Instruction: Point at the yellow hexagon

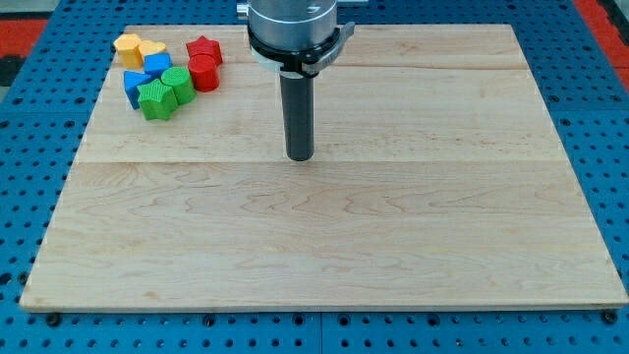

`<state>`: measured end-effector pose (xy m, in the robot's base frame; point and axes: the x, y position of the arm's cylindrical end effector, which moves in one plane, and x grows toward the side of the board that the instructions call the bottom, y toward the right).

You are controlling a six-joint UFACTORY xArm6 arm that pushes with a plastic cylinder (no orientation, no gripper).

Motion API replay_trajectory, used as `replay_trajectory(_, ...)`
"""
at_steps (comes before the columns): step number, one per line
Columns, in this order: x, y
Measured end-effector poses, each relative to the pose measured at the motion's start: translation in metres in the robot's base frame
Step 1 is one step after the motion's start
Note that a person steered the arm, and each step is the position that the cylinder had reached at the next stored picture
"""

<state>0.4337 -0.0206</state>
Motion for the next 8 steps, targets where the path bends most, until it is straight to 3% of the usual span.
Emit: replay_trajectory(8, 0.008, -0.012)
